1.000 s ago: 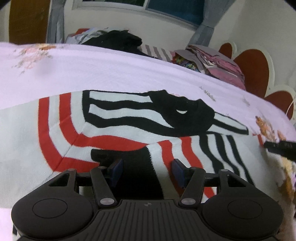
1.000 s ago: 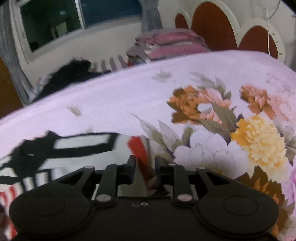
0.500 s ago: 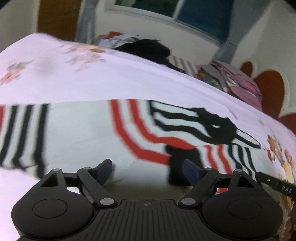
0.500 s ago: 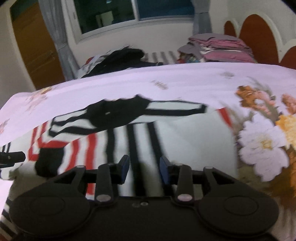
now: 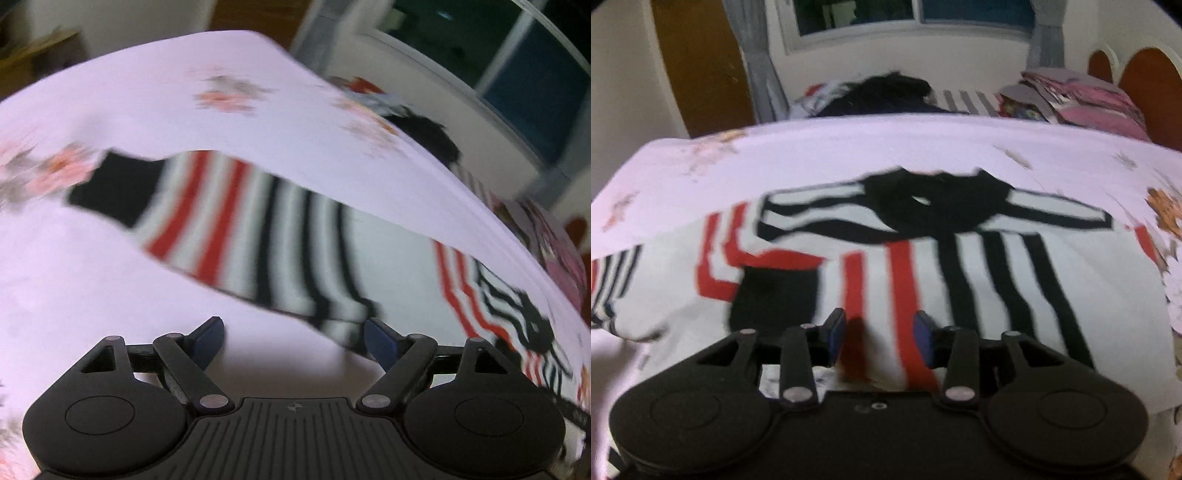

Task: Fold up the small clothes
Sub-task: 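Carry the held sleeve across the sweater body with the left gripper, release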

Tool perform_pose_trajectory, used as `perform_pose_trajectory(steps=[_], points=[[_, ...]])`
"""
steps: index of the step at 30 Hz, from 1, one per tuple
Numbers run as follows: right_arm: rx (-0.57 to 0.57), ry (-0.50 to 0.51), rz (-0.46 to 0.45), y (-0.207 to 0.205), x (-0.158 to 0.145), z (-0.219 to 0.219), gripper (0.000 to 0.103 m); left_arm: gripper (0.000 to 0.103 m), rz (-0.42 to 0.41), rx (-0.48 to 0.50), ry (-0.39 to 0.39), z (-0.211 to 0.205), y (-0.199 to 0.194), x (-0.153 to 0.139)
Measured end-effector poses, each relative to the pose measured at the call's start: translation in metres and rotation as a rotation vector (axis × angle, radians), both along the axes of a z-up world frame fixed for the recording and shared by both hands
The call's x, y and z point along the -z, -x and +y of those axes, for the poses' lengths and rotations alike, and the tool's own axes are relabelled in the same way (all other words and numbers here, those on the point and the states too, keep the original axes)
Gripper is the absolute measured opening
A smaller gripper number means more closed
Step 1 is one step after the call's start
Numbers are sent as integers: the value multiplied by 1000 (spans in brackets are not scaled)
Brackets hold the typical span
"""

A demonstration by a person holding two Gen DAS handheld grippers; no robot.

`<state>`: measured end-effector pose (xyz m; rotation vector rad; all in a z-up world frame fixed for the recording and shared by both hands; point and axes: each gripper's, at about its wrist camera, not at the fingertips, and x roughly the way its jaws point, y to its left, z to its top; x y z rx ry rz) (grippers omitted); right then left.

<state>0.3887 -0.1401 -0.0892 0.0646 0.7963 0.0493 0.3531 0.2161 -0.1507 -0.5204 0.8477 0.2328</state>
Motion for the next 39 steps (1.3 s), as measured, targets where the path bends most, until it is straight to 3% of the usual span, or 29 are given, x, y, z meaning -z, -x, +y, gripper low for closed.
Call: perform_pose_trajectory(steps=[4,10,11,13,14,15,18,22,26,31,35,39], points=[[-28,-2,0,-1,0,19,42,82,-14,-106,72,41,3,16],[-1,-12,7,-5,3,31,42,79,-87,-161,157,76,-12,32],[1,-11,8,-6,4,33,42,73,-94,-173,159,79,-17,34],[8,-5,6,-9,5,36,42,40,-98,-175,130,81,-25,36],[11,-4,5,-10,6,38,42,31,-97,-187,136,84,-28,39],[13,-3,6,-11,7,40,42,15,-95,-203,147,89,-30,41],[26,4,12,-14,10,42,42,8,-105,-226,191,98,-33,45],[45,20,7,-15,12,41,42,6,-151,-176,158,87,-35,30],[31,30,50,-21,20,40,42,6,-238,-62,120,59,-45,-4],[54,-55,1,-8,1,22,42,6,-348,180,89,-12,-64,-52],[83,-74,-32,12,-15,-5,44,6,-355,391,120,-88,-81,-66],[141,-74,-49,32,-23,-41,45,6,-326,614,165,-184,-94,-58]])
